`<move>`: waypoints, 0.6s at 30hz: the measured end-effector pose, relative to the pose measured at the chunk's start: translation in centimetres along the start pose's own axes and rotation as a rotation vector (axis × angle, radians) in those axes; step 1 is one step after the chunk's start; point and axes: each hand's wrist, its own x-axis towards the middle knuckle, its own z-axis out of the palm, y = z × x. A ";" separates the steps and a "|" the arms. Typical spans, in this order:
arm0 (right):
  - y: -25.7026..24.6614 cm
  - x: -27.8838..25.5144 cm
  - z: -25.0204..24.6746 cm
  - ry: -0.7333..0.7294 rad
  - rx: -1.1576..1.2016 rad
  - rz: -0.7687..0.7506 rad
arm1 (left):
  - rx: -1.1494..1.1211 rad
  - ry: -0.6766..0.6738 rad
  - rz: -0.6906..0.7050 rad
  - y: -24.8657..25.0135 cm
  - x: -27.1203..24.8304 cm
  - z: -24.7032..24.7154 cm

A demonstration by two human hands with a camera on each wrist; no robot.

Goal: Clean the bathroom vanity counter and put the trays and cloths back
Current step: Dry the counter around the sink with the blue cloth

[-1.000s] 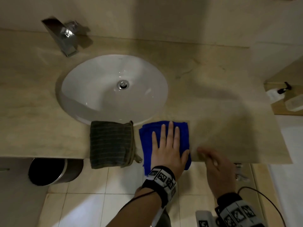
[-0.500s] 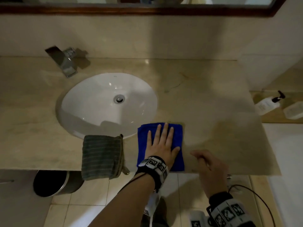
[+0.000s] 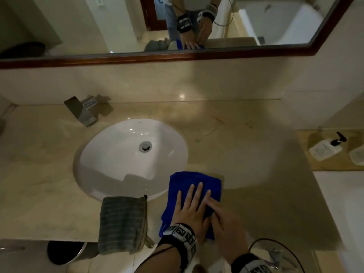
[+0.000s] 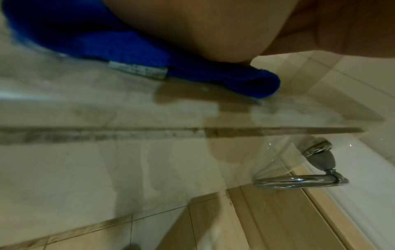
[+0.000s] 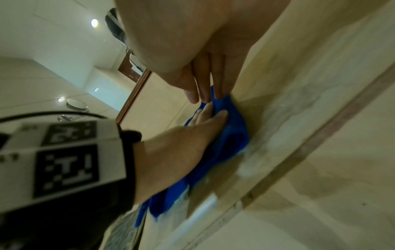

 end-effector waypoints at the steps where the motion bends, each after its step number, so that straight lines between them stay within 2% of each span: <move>1: -0.3 0.9 0.4 -0.014 0.008 -0.003 | -0.011 0.003 0.012 -0.2 0.6 -0.4; 5: -1.2 4.9 1.2 -0.076 -0.016 0.086 | 0.097 -0.014 0.078 -1.1 4.2 -1.7; 7: -1.6 7.0 1.4 -0.027 -0.089 0.049 | 0.139 0.070 0.130 -2.5 7.1 -1.7; 10: -1.9 10.8 1.4 0.031 -0.174 0.105 | 0.143 0.053 0.123 -3.7 11.1 -2.7; 14: -1.6 15.7 0.8 0.075 -0.117 0.154 | 0.204 0.100 0.240 -4.0 15.2 -5.9; 18: -1.3 19.4 -0.4 0.106 -0.136 0.175 | 0.158 0.137 0.262 -4.5 18.7 -7.4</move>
